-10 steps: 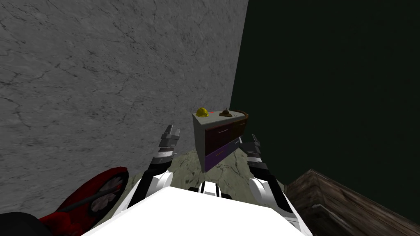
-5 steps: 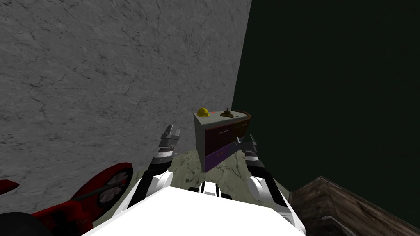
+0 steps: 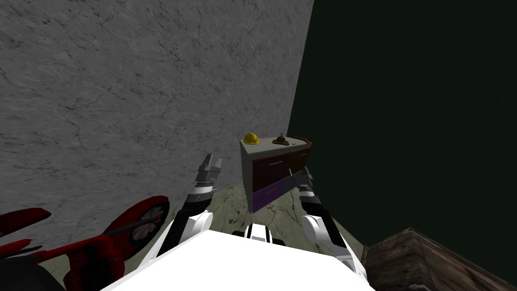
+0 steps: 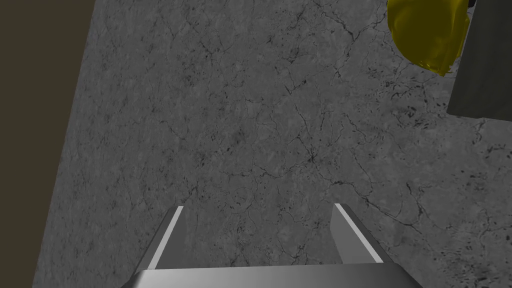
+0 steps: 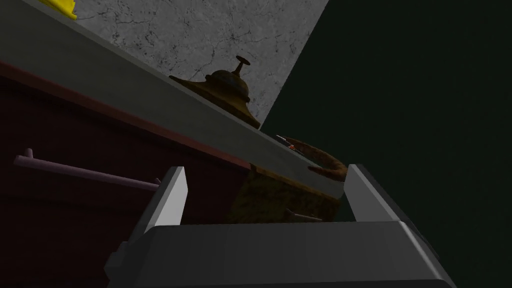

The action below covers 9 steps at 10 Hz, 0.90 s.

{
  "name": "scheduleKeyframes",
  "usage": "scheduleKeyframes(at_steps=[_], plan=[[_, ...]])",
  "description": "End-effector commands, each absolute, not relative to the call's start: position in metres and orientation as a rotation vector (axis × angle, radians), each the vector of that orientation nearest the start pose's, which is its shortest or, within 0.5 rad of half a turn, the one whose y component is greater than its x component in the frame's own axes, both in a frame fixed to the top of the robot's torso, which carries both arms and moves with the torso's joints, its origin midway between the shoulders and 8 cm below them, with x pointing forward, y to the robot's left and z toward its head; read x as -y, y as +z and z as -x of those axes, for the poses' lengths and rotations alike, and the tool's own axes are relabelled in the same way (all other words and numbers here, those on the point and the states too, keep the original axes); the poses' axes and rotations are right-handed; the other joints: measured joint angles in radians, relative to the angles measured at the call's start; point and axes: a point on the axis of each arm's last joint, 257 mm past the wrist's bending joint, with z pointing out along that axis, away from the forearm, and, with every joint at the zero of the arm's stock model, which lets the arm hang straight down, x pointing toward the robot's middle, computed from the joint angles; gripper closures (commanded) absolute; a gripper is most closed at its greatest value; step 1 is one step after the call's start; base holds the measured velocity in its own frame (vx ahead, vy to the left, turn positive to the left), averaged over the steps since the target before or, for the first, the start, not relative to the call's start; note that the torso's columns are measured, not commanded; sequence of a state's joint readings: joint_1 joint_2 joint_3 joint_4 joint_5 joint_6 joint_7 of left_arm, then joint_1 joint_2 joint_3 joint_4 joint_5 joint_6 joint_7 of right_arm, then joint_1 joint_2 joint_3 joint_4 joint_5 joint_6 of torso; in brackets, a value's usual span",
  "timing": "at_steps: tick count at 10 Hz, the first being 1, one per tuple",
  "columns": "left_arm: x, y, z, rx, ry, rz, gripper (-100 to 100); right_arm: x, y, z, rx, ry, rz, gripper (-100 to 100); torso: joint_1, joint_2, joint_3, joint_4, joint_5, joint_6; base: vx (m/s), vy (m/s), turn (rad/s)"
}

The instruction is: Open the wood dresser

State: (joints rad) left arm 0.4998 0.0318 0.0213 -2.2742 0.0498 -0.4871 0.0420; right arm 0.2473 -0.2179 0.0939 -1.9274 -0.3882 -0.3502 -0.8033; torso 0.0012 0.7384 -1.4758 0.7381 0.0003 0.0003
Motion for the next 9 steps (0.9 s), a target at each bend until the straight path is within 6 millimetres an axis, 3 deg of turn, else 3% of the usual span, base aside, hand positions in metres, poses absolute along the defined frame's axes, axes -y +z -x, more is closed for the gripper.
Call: scheduleKeyframes(at_steps=[1,7,9], plan=[[-0.29,0.02,-0.346,-0.606,-1.348,0.695,0,0.256,-0.093,-0.46,0.455,-2.926,1.89,-100,-0.001,0.0,0.0,0.0,0.0,-0.001,0.012,-0.05,0.086],[-0.29,0.02,-0.346,-0.606,-1.348,0.695,0,0.243,-0.118,-0.479,0.246,-2.708,1.87,-100,-0.001,0.0,0.0,0.0,0.0,0.0,0.01,-0.049,0.095],[-0.29,0.02,-0.346,-0.606,-1.348,0.695,0,0.243,-0.118,-0.479,0.204,-2.681,1.853,-100,-0.002,0.0,0.0,0.0,-0.001,0.0,0.007,-0.045,0.029]])
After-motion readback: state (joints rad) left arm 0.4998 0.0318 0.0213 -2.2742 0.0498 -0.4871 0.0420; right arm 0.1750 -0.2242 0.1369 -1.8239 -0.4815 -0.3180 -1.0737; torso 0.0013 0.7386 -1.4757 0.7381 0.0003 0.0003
